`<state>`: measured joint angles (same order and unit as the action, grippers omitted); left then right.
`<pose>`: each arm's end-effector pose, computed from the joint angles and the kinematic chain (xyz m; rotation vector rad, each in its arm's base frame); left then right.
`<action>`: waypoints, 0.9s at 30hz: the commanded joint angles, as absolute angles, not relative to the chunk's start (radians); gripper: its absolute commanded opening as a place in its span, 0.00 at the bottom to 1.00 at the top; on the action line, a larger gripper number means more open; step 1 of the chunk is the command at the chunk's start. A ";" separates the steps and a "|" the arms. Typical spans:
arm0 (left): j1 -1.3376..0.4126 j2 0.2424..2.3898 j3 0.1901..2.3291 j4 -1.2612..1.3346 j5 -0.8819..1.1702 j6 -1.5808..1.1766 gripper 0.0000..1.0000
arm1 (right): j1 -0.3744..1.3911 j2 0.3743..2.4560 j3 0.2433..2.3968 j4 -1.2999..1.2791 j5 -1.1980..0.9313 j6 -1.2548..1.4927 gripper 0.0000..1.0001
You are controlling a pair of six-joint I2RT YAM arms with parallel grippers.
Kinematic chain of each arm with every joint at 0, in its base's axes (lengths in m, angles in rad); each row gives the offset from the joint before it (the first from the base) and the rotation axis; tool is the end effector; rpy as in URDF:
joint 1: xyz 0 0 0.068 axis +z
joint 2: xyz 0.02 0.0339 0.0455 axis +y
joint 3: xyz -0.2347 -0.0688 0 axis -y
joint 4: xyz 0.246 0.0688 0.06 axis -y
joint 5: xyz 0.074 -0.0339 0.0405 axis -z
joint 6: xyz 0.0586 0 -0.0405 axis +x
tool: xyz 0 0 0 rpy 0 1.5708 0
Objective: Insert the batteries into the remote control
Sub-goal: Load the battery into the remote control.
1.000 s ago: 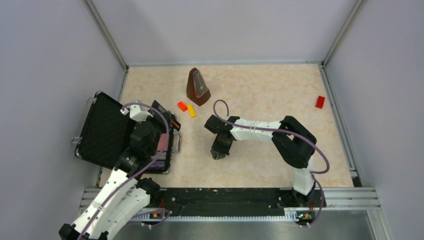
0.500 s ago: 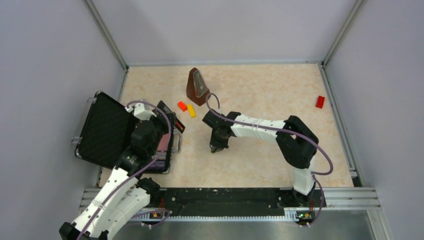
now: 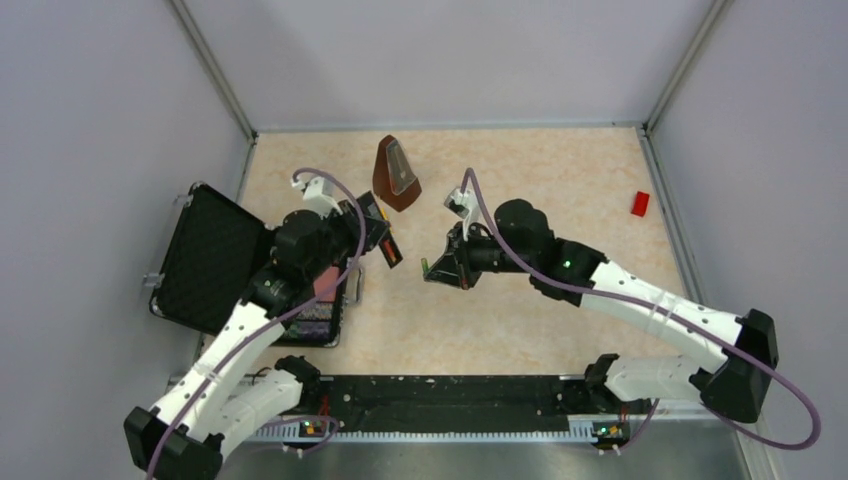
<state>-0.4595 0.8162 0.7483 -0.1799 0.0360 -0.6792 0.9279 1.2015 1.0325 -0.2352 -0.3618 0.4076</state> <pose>0.2117 -0.1071 0.2951 -0.1818 1.8915 -0.8262 0.1670 0.2576 0.2995 -0.8019 2.0061 1.1845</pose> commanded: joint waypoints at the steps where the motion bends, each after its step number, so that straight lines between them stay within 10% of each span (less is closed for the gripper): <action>1: -0.456 0.919 0.866 -0.091 0.316 -0.623 0.00 | 0.939 1.129 1.003 -0.165 -0.384 0.171 0.00; 11: -0.458 1.213 0.959 0.088 0.788 -0.836 0.00 | 0.935 1.255 1.409 -0.785 -0.067 0.400 0.00; 27: -0.514 1.468 0.878 0.411 0.845 -1.075 0.00 | 0.752 1.351 1.402 -1.040 -0.365 0.611 0.00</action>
<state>-0.4892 1.4322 0.9028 0.2569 0.8303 -1.0054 0.7723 1.3327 1.4124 -1.0119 -0.2752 0.5892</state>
